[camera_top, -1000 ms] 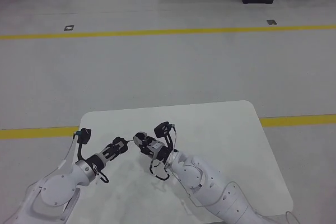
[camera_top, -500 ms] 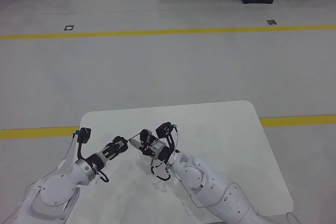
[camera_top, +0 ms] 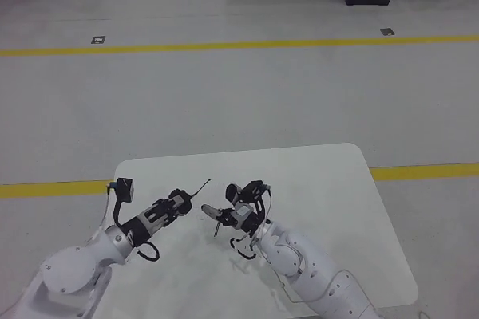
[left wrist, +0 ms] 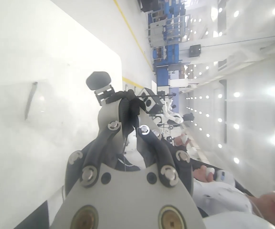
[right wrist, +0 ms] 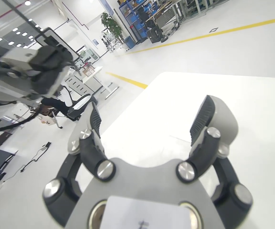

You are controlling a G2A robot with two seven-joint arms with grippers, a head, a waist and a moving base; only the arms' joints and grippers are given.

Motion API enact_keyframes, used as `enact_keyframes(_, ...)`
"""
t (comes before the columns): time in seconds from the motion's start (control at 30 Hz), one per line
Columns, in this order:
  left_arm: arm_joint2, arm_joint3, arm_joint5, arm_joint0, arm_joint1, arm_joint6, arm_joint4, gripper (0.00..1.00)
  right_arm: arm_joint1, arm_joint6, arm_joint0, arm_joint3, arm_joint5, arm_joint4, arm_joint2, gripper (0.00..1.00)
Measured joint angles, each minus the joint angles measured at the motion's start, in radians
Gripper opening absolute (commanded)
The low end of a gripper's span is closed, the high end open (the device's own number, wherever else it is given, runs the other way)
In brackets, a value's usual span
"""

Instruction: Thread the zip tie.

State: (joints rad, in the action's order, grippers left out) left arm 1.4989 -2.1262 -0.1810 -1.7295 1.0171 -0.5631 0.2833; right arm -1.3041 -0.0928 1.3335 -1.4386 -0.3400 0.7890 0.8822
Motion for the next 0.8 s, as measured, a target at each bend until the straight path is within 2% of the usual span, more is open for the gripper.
enact_keyframes(0.13, 0.002, -0.017, 0.01, -0.002, 0.005, -0.008, 0.111, 0.0, 0.003, -0.027, 0.007, 0.013, 0.001, 0.007, 0.011, 1.0)
enact_keyframes(0.27, 0.0, -0.021, 0.014, -0.001, 0.009, -0.012, 0.229, 0.0, -0.003, -0.06, 0.011, 0.021, 0.029, 0.019, 0.009, 1.0)
enact_keyframes(0.37, 0.001, -0.02, -0.003, 0.004, 0.008, -0.007, 0.214, 0.0, -0.004, -0.063, 0.011, 0.023, 0.036, 0.021, 0.008, 1.0)
enact_keyframes(0.7, -0.002, -0.017, -0.001, 0.004, 0.009, -0.004, 0.216, 0.0, -0.004, -0.063, 0.011, 0.022, 0.035, 0.02, 0.008, 1.0)
enact_keyframes(0.73, -0.008, -0.012, 0.003, 0.004, 0.011, 0.002, 0.235, 0.0, -0.004, -0.063, 0.011, 0.022, 0.035, 0.02, 0.008, 1.0)
enact_keyframes(0.8, -0.015, 0.005, 0.028, 0.006, 0.019, 0.019, 0.333, 0.0, -0.004, -0.086, 0.015, 0.019, 0.033, 0.021, 0.013, 1.0)
